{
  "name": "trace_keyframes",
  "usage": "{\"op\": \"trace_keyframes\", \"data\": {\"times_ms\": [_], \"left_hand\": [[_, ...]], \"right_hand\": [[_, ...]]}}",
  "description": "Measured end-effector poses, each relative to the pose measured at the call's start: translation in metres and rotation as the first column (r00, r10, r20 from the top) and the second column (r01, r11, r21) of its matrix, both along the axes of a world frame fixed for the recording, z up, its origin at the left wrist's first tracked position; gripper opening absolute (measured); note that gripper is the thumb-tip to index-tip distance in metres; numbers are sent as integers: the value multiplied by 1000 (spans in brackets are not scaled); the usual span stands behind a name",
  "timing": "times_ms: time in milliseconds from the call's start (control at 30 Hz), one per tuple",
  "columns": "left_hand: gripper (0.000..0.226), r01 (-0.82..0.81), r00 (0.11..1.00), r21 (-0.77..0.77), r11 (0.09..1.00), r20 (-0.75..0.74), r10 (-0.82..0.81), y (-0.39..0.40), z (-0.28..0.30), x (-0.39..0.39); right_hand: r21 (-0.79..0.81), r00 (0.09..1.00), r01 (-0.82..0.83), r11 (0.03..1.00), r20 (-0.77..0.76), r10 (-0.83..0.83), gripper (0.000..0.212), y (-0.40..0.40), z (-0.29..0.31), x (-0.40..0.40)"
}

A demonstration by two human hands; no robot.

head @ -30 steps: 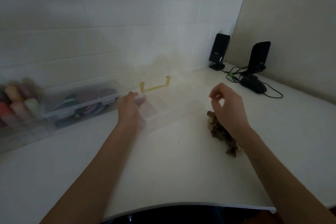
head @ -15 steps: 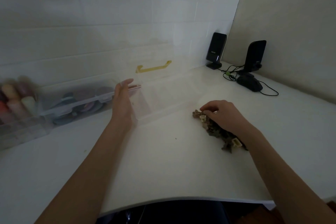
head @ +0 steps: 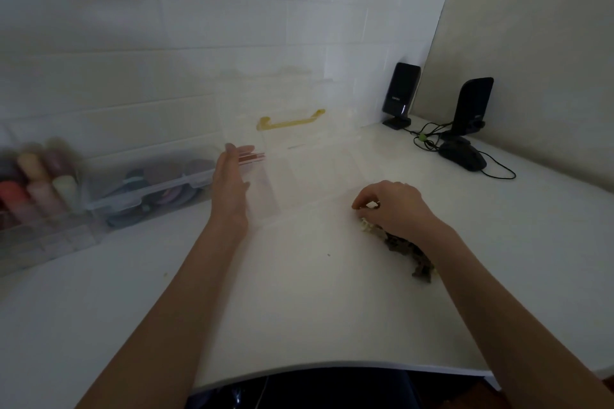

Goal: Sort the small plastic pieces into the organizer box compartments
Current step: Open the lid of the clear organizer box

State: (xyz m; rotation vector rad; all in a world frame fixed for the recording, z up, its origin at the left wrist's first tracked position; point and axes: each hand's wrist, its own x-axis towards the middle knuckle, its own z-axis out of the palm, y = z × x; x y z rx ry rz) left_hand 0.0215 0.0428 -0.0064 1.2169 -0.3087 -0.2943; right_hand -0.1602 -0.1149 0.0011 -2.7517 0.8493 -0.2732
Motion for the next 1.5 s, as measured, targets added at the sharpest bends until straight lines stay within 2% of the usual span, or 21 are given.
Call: {"op": "trace_keyframes", "data": {"times_ms": [67, 167, 233, 300, 400, 467, 500, 600, 667, 767, 833, 933, 1033, 1133, 1300, 1400, 1500], "left_hand": [[37, -7, 1000, -1, 1000, -7, 7, 0, -1, 1], [38, -19, 1000, 3, 1000, -25, 19, 0, -1, 1], [38, -38, 999, 11, 999, -20, 38, -1, 0, -1], [37, -76, 997, 25, 997, 16, 75, -1, 0, -4], [37, -111, 992, 32, 993, 68, 109, 0, 0, -8], [37, -111, 991, 33, 993, 75, 109, 0, 0, -11], [37, -112, 991, 36, 993, 77, 109, 0, 0, -13], [35, -117, 989, 37, 992, 92, 113, 0, -1, -15], [34, -132, 985, 34, 991, 117, 127, 1, -2, -16], [35, -150, 977, 47, 988, 161, 140, 2, -3, -19], [35, -140, 977, 43, 989, 167, 131, 1, -2, -21], [35, -133, 980, 22, 991, 154, 128, 0, -1, -22], [35, -132, 978, 30, 991, 164, 126, 0, -2, -21], [35, -140, 978, 37, 989, 162, 132, 1, -2, -18], [34, -157, 980, 27, 987, 126, 152, 3, -2, -13], [32, -164, 982, 23, 986, 101, 161, 6, 0, -9], [33, -156, 985, 21, 988, 79, 154, 7, 0, -8]], "right_hand": [[-7, 993, -28, 1000, 111, 29, 9, 5, 0, 1], [192, 917, -169, 967, 390, 83, 5, 17, 4, 0], [345, 821, -299, 890, 569, 55, 7, 29, 10, 0], [461, 710, -442, 769, 704, -15, 11, 40, 14, 2], [562, 624, -603, 567, 774, -103, 16, 55, 15, 8], [596, 614, -636, 489, 776, -146, 20, 65, 14, 15], [600, 609, -638, 483, 777, -160, 23, 69, 13, 19], [569, 582, -590, 572, 791, -187, 25, 85, 8, 32], [514, 559, -513, 688, 808, -186, 23, 95, 1, 38], [283, 566, -363, 888, 824, -31, 24, 101, -13, 42], [94, 586, -330, 939, 800, 126, 21, 102, -21, 44], [-145, 646, -334, 931, 684, 338, 7, 102, -33, 48], [-198, 683, -329, 924, 626, 377, 11, 101, -36, 49], [-198, 692, -258, 946, 645, 324, 12, 96, -28, 38], [-377, 736, 11, 926, 631, 248, 7, 66, -14, -1], [-387, 852, 146, 910, 516, 83, 14, 51, -21, -24], [-347, 947, 168, 923, 318, -53, 23, 45, -34, -32]]}}
